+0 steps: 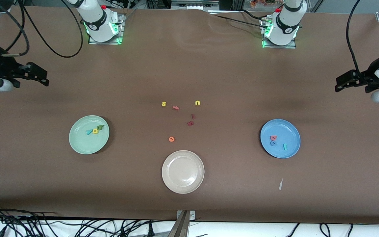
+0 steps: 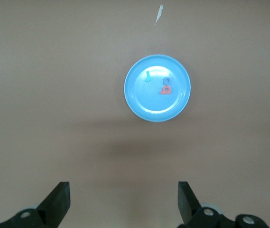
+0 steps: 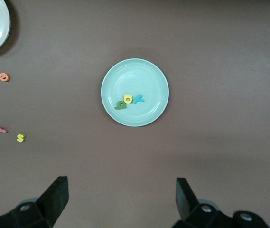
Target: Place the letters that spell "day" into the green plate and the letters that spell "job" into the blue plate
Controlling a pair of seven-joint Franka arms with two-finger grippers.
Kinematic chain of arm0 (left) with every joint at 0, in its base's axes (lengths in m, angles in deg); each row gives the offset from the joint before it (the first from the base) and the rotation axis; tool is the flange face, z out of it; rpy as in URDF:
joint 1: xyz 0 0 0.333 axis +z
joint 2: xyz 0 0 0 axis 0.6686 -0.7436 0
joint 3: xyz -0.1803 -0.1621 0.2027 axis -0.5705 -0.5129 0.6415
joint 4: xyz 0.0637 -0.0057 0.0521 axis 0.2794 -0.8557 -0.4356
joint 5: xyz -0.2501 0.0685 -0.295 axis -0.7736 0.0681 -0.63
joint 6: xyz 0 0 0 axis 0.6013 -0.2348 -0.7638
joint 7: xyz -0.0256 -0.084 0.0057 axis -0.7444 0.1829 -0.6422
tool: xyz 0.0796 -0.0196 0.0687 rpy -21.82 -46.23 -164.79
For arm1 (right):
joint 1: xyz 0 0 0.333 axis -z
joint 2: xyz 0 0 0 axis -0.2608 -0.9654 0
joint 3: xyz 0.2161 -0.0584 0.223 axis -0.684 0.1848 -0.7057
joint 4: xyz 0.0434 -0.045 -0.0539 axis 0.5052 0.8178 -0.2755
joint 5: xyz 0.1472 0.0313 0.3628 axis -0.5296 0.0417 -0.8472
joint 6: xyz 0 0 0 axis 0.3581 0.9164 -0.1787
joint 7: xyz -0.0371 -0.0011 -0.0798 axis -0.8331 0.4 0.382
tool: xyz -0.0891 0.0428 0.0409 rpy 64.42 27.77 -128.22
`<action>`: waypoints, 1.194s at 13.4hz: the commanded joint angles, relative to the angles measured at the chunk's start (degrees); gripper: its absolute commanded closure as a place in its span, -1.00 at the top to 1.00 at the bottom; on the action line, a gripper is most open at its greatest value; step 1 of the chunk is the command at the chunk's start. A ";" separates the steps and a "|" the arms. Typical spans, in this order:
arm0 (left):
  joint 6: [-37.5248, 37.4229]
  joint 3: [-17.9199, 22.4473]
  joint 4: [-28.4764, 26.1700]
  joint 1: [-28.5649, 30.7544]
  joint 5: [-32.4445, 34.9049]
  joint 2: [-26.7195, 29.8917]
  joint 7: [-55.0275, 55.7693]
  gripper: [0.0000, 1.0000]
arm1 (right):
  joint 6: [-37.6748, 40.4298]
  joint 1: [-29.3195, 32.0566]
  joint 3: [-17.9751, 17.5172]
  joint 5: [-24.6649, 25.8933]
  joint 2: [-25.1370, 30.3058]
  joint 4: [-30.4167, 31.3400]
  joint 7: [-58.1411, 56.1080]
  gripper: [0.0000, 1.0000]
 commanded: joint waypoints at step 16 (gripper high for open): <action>5.25 1.98 -6.90 0.51 -2.69 4.23 -1.74 1.00 | 2.77 -1.82 -0.60 0.43 -2.09 -3.69 -0.72 1.00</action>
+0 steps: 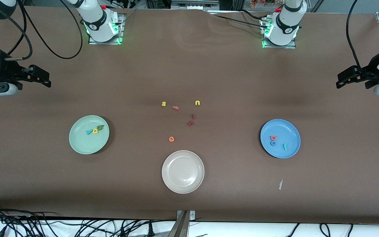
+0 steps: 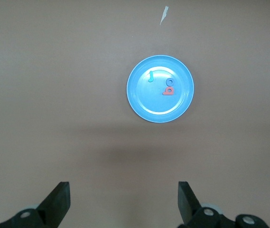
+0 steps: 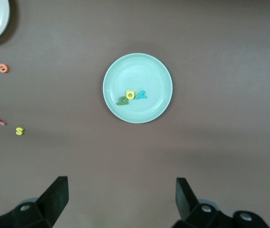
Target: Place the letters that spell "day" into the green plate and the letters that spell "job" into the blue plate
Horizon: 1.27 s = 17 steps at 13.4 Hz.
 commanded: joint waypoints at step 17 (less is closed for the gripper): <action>0.67 0.24 0.88 0.47 -0.87 -0.58 -1.66 1.00 | 1.59 -0.97 -0.01 0.70 0.11 -2.07 -0.65 1.00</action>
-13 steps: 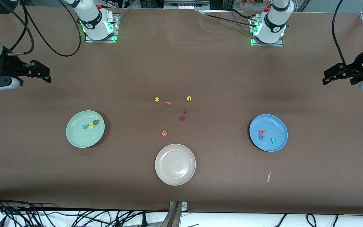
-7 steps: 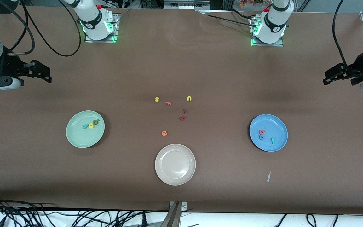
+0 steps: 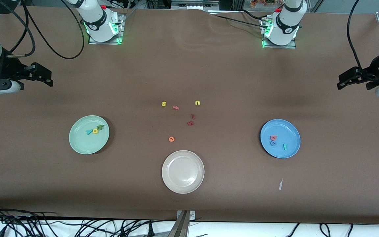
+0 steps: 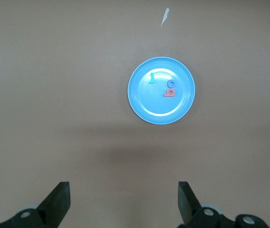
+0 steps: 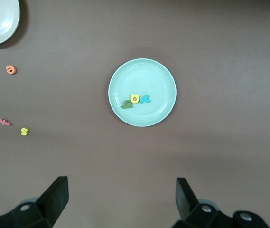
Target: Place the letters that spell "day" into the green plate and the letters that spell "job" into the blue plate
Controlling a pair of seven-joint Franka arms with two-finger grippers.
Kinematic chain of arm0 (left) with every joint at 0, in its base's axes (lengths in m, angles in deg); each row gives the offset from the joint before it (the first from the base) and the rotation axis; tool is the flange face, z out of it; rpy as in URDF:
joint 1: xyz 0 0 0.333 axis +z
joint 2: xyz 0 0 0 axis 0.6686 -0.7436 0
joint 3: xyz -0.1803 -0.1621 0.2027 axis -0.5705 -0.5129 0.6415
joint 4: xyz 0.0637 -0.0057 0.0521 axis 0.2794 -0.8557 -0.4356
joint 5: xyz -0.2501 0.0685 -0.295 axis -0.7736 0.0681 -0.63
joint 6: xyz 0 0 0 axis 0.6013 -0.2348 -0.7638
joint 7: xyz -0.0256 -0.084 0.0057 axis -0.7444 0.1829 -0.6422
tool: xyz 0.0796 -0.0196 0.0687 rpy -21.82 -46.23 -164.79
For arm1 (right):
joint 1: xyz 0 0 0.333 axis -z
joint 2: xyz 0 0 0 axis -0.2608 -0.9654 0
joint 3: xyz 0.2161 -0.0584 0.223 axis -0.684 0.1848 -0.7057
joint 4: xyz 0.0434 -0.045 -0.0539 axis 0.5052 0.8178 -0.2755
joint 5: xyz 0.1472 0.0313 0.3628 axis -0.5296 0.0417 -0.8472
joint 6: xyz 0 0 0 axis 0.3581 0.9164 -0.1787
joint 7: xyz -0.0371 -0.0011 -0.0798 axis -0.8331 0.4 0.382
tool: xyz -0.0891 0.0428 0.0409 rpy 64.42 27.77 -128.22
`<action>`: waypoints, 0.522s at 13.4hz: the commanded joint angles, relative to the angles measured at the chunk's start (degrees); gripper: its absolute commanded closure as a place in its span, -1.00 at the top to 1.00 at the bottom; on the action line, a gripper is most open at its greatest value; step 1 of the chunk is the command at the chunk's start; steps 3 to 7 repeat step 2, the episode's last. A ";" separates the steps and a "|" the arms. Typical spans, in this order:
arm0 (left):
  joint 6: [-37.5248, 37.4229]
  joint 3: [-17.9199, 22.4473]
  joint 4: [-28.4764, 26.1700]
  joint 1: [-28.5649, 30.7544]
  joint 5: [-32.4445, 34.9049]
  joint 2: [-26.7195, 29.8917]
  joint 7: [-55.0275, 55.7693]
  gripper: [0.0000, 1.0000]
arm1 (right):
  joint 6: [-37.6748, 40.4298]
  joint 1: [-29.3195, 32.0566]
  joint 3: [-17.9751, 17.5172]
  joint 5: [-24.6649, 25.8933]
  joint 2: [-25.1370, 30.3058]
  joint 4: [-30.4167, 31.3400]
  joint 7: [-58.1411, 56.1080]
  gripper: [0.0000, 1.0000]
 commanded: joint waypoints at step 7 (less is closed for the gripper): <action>0.01 0.05 0.89 0.38 -0.86 -0.27 -1.21 1.00 | 1.53 -0.01 0.04 0.65 0.12 -1.25 -0.66 1.00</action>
